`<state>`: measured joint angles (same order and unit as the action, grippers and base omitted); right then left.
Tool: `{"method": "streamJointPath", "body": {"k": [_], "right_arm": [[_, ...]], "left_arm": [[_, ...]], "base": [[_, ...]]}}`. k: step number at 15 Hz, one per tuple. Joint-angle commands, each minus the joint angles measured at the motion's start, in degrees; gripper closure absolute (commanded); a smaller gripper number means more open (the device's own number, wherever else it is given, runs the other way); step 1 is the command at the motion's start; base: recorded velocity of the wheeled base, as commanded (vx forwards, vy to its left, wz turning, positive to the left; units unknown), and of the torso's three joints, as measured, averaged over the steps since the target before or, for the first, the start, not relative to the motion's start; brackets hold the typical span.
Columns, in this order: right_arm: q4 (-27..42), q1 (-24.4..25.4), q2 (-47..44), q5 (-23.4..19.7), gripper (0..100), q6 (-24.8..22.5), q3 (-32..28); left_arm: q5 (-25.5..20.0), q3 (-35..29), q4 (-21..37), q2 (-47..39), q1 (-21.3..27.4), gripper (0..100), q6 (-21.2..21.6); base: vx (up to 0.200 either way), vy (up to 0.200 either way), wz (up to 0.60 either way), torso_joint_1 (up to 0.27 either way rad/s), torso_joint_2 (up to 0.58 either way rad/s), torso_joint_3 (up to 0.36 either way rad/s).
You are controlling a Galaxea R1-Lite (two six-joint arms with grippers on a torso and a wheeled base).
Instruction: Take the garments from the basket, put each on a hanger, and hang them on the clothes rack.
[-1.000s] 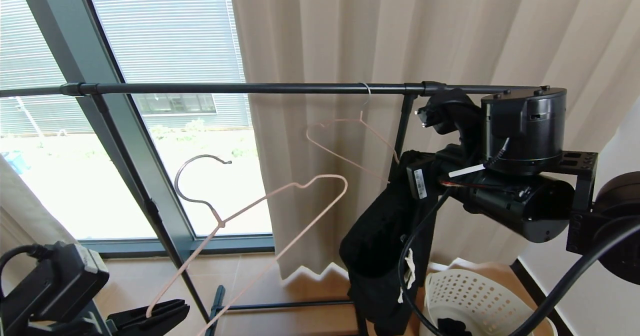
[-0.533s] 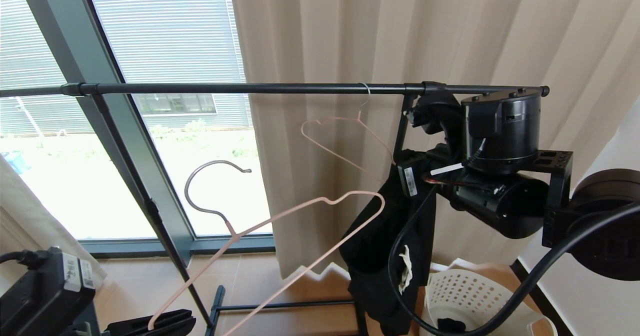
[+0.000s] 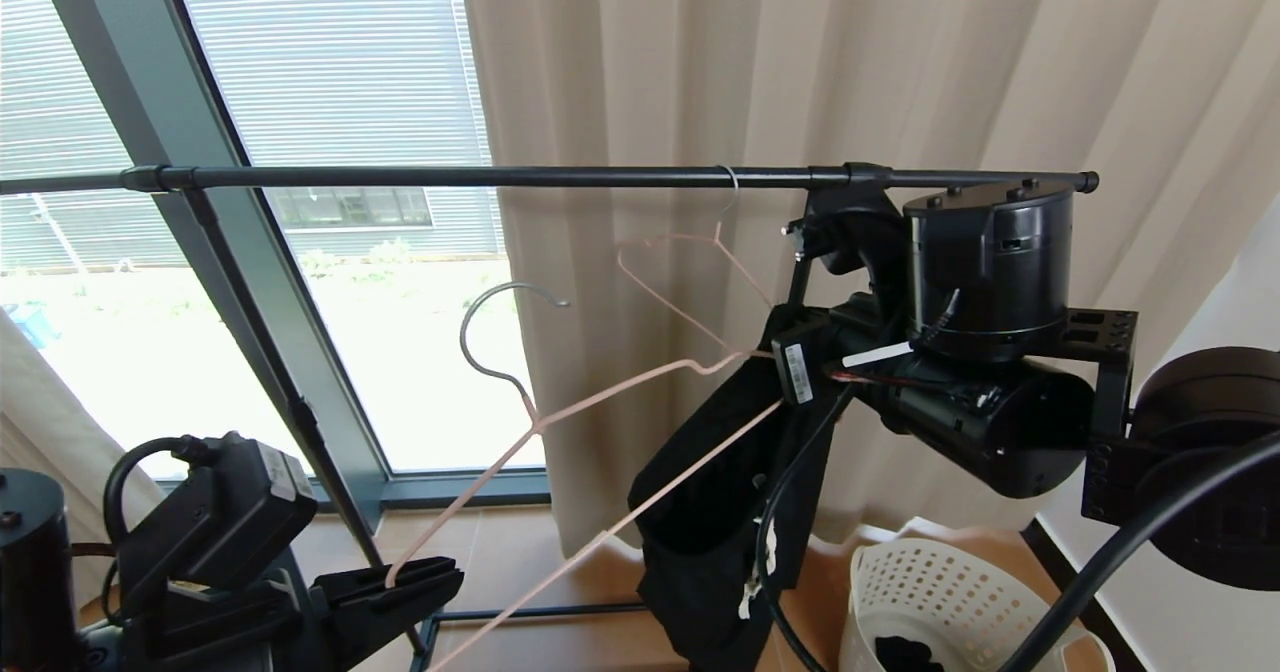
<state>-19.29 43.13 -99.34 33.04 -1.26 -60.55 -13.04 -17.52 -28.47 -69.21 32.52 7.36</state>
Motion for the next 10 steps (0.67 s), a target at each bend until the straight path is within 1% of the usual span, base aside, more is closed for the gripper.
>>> {"method": "streamJointPath", "body": {"k": [1,2,4,6,10], "right_arm": [[0.04,1.43,0.38,0.01,100,0.11,-0.01],[0.13,2.92,0.64,0.01,100,0.82,0.17],[0.13,4.86,1.34,0.01,100,1.61,0.17],[0.21,7.23,1.43,0.19,100,2.75,0.17],[0.21,10.31,1.61,2.38,100,3.28,0.26]], "left_arm": [[0.04,-0.15,-1.07,-4.18,0.00,100,0.02],[0.12,-0.06,-3.00,-5.76,0.00,100,0.02],[0.12,-0.15,-5.11,-6.73,0.00,100,-0.07],[0.12,0.03,-5.37,-7.00,-0.09,100,-0.07],[0.30,0.29,-5.46,-6.56,-0.36,100,-0.42]], "base": [[0.000,0.000,0.00,0.000,0.00,0.000],[0.000,0.000,0.00,0.000,0.00,0.000],[0.000,0.000,0.00,0.000,0.00,0.000],[0.000,0.000,0.00,0.000,0.00,0.000],[0.000,0.000,0.00,0.000,0.00,0.000]]}}
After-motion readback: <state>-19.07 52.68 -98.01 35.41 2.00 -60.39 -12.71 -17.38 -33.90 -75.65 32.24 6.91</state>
